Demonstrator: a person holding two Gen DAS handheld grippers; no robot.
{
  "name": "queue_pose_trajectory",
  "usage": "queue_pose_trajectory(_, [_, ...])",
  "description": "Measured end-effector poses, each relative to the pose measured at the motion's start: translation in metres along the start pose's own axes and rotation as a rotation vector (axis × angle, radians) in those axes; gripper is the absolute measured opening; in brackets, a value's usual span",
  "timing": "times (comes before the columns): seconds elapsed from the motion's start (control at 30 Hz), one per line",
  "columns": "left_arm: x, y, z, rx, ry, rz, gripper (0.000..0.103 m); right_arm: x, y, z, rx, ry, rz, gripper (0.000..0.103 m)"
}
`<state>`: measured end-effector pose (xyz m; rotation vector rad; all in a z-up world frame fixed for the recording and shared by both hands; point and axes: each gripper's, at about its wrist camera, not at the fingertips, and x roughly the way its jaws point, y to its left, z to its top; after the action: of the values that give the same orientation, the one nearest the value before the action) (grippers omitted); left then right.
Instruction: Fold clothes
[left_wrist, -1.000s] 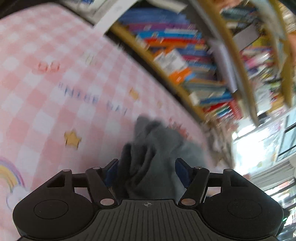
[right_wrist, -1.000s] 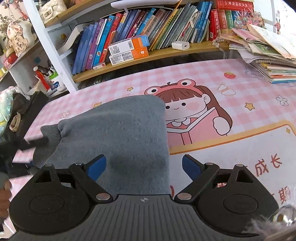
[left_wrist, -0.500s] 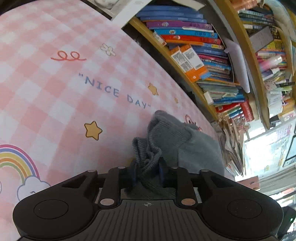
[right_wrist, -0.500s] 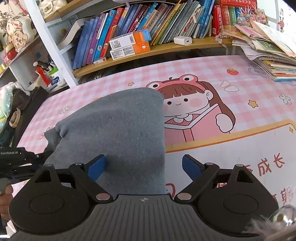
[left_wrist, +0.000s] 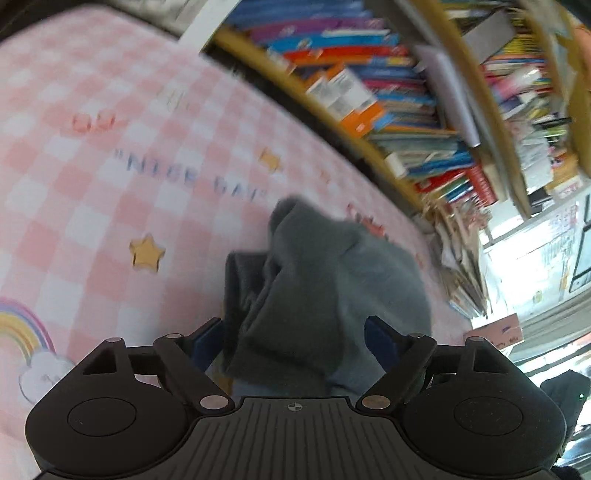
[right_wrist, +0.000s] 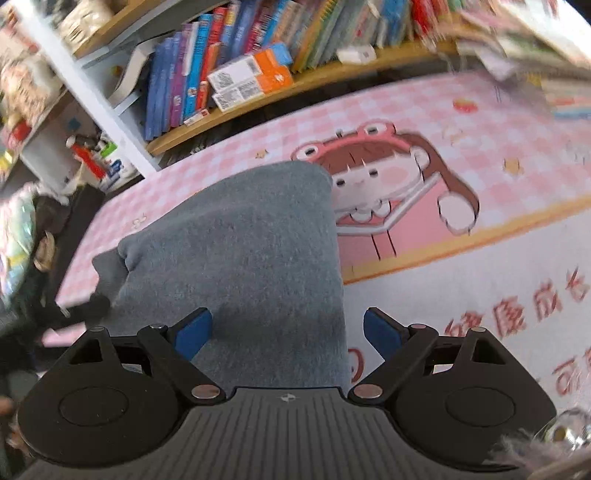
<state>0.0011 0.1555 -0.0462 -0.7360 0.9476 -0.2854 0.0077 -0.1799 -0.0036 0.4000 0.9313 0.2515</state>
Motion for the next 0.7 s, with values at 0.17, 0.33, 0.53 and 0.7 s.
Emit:
queue_pose_trajectory(0.17, [0.009, 0.002, 0.0, -0.015, 0.035, -0.02, 0.084, 0.006, -0.016, 0.0, 0.107, 0.031, 0.029, 0.087])
queue_pose_trajectory(0.33, [0.021, 0.005, 0.001, -0.03, 0.072, -0.04, 0.084, 0.012, -0.022, 0.003, 0.151, 0.046, 0.046, 0.084])
queue_pose_trajectory(0.53, [0.034, -0.002, 0.008, -0.005, 0.094, -0.06, 0.081, 0.024, -0.021, 0.009, 0.157, 0.078, 0.074, 0.079])
queue_pose_trajectory(0.7, [0.041, -0.013, 0.008, 0.062, 0.118, -0.038, 0.056, 0.032, 0.006, 0.009, 0.007, 0.09, 0.039, 0.057])
